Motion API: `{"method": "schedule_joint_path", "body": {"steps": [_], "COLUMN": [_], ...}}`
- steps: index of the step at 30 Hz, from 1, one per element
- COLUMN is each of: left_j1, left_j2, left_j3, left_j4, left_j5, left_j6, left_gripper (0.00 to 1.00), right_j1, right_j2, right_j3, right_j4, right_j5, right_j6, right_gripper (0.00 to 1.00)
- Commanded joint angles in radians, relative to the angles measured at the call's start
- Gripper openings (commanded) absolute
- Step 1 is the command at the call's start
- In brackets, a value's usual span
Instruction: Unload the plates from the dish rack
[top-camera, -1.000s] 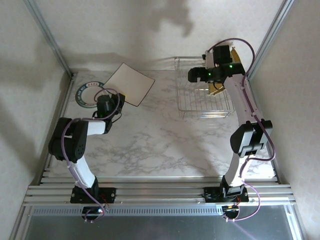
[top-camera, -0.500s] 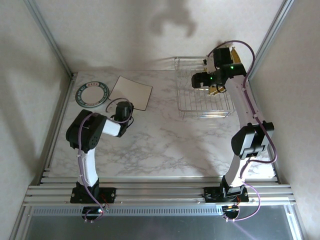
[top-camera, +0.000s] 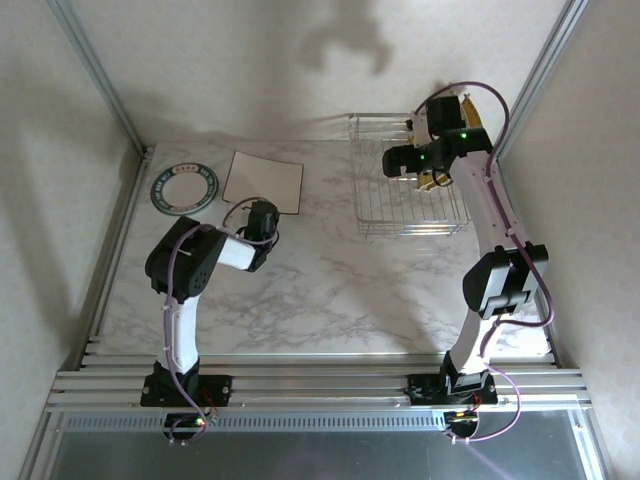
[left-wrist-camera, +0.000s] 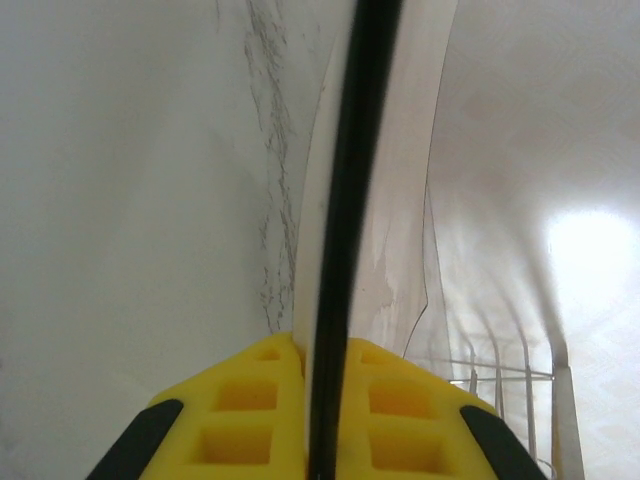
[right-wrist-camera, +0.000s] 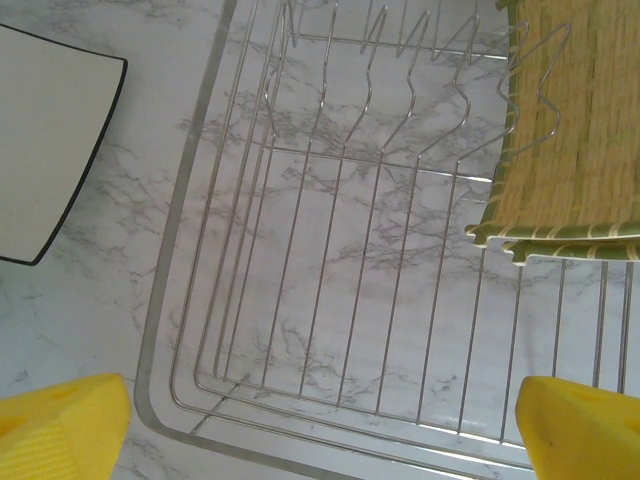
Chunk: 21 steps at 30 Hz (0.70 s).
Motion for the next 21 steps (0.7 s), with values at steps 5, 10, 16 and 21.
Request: {"method": "schedule_joint_path", "body": {"steps": [5,10,16,21], "left_j1": [-0.011,-0.013,-0.012,-0.017], "left_j2": [-0.013,0.002,0.002,0.013], "left_j3": [0.044,0.042,0.032,0.029], "left_j4": [0.047,0.031,0.004,-0.023], "left_j5": [-0.116,-0.112,-0.100,-0.076], "left_j6": [-0.060,-0.081,-0.076,-0.067], "left_gripper": [0.05,0.16,0.34,0.65], "right_j1": [-0.012,-0.012,-0.011,-0.013], "right_j2": [-0.050,-0.055,-0.083,-0.099], "right_j3": [-0.016,0.000,-0.020,-0.036], "right_j4": [0.003,-0.006,-0.004,-0.001], "right_j5": [-0.030,-0.043,-0.040,-0.035], "right_j6": [-0.009,0.000,0.000,-0.004], "right_gripper": [0.99,0.99,0.99,0.99]}}
